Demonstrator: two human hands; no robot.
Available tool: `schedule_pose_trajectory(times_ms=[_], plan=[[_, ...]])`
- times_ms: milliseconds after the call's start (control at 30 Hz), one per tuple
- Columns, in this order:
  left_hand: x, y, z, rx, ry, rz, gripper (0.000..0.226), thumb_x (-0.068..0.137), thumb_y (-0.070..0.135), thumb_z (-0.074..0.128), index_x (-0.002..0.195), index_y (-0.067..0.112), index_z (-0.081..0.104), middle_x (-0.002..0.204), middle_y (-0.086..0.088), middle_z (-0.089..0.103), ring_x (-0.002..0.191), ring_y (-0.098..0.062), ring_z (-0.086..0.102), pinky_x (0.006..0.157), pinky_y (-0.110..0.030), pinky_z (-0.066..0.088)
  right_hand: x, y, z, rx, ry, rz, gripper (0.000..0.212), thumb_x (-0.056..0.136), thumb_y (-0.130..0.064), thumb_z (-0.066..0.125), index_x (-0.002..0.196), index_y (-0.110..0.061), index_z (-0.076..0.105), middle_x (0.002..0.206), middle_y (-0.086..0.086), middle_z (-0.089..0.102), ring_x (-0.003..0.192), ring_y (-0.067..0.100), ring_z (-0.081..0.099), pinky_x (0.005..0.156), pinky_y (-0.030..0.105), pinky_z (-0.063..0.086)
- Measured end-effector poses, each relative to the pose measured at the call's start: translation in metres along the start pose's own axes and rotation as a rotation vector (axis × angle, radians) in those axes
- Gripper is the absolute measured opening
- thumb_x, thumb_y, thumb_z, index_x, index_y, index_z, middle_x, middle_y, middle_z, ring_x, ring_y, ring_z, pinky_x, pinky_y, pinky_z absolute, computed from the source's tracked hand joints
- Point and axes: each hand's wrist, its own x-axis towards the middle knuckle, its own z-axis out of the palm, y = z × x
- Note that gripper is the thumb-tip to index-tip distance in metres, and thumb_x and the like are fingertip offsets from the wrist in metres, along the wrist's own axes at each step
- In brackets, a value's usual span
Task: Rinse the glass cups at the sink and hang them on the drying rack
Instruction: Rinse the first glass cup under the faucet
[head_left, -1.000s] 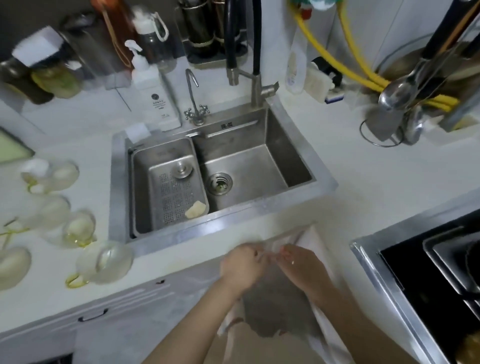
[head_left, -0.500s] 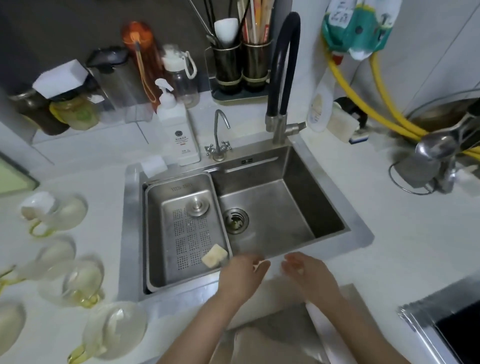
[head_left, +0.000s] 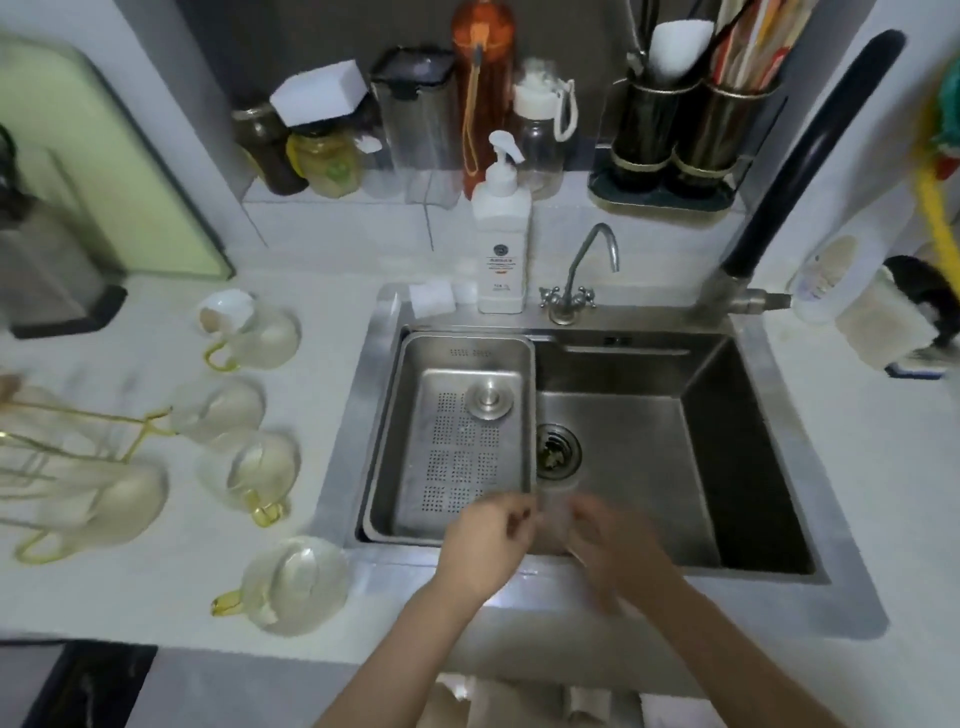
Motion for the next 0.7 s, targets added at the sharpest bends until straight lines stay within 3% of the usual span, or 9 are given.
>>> schedule_pose_trajectory(times_ms=[67,167,267,367,500,567,700], plan=[[-0.013,-0.011,-0.007,-0.035,0.076,-0.043,0.024,0.088,0.035,0.057,0.107,0.028,0.068,0.101,0.009,0.069,0.088,-0.012,0.064,0.078,-0.026,0.051,0.008,-0.01,0.004,0.027,0.001,-0.08,0.025,0.092,-0.018,0.056,0.115,-0.01,0.062,0.111,0.007,0.066,0.101,0.017,0.059,0.074,0.003,0.037],[-0.035,-0.029,-0.021,-0.043,0.169,-0.131,0.03,0.088,0.041,0.056,0.115,0.029,0.063,0.103,0.01,0.068,0.088,-0.008,0.062,0.079,-0.027,0.051,0.025,-0.02,0.023,0.011,-0.054,-0.159,0.035,0.086,-0.025,0.063,0.121,-0.02,0.059,0.11,0.001,0.067,0.102,0.017,0.062,0.088,0.025,0.047],[-0.062,-0.048,-0.032,-0.085,0.288,-0.232,0.035,0.088,0.045,0.056,0.119,0.03,0.061,0.107,0.012,0.067,0.089,-0.002,0.061,0.081,-0.023,0.05,0.037,-0.033,0.043,-0.035,-0.13,-0.255,0.035,0.083,-0.033,0.064,0.116,-0.024,0.059,0.106,0.002,0.068,0.099,0.019,0.064,0.087,0.035,0.051],[-0.094,-0.058,-0.045,-0.139,0.442,-0.294,0.029,0.088,0.041,0.059,0.115,0.032,0.063,0.109,0.016,0.065,0.089,0.003,0.059,0.082,-0.018,0.048,0.042,-0.051,0.063,-0.074,-0.212,-0.322,0.043,0.085,-0.029,0.065,0.125,-0.016,0.056,0.117,0.006,0.065,0.11,0.018,0.059,0.095,0.029,0.046],[-0.134,-0.082,-0.063,-0.187,0.639,-0.353,0.037,0.085,0.036,0.066,0.12,0.029,0.06,0.113,0.014,0.063,0.098,-0.005,0.059,0.089,-0.027,0.049,0.047,-0.075,0.094,-0.149,-0.29,-0.447,0.053,0.085,-0.032,0.064,0.133,-0.015,0.049,0.131,0.003,0.056,0.123,0.016,0.05,0.101,0.019,0.034],[-0.151,-0.101,-0.073,-0.107,0.693,-0.356,0.051,0.08,0.046,0.066,0.126,0.027,0.055,0.118,0.014,0.057,0.107,-0.007,0.052,0.092,-0.028,0.046,0.05,-0.087,0.108,-0.206,-0.312,-0.513,0.061,0.084,-0.039,0.063,0.137,-0.019,0.043,0.136,0.001,0.051,0.126,0.017,0.046,0.104,0.024,0.035],[-0.173,-0.136,-0.091,-0.021,0.649,-0.424,0.092,0.066,0.066,0.056,0.143,0.02,0.035,0.139,0.008,0.037,0.127,-0.003,0.028,0.106,-0.021,0.023,0.053,-0.113,0.131,-0.307,-0.336,-0.62,0.074,0.081,-0.044,0.065,0.142,-0.022,0.03,0.143,-0.003,0.039,0.129,0.018,0.041,0.103,0.027,0.035]])
